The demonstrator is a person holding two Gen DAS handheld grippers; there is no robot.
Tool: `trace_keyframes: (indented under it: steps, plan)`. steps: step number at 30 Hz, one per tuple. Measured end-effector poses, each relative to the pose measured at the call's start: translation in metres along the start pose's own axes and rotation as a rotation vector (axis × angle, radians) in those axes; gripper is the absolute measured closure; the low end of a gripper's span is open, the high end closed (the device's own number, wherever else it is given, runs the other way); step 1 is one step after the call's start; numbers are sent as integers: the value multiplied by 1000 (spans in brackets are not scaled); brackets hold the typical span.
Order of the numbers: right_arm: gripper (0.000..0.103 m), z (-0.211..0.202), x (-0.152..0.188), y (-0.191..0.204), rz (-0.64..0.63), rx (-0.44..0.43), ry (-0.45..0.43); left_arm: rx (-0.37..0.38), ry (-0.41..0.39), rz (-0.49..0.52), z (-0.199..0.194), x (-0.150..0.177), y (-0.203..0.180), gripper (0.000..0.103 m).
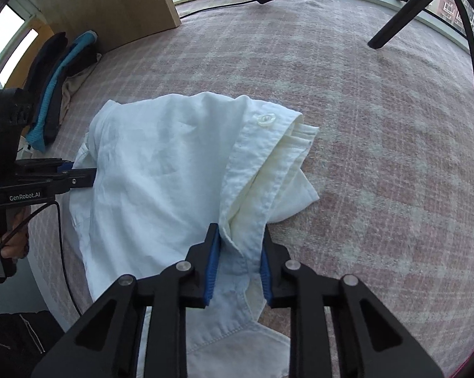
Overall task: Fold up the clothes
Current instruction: 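Lift the folded shirt with both grippers and carry it to the clothes stack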
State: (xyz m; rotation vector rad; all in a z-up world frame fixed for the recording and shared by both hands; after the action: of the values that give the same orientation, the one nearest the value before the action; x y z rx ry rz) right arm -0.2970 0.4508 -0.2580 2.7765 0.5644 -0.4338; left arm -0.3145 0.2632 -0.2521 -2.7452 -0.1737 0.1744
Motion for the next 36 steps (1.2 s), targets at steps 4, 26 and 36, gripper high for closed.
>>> trace_keyframes:
  steps: [4, 26, 36]
  plan:
    - [90, -9, 4, -6, 44, -36, -26, 56, -4, -62, -14, -1, 9, 94]
    - [91, -121, -74, 141, -235, -99, -285, -76, -408, -34, -224, 8, 50, 95]
    - [91, -115, -163, 282, -355, -104, -362, -127, -503, -44, -323, -33, 178, 95]
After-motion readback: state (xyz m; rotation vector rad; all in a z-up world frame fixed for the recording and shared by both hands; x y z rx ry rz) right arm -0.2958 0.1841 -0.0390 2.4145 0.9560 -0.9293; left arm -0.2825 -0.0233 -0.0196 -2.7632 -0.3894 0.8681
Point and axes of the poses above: each gripper's, at about its wrist camera, not at the fingertips, and z roughly the way its jaws point, y to its left, x to its underside, the point moved 3 cm from there along z, roughly the way its jaws point, and after that the axes turned 14 degrees about -z, right-handed, at the moved point
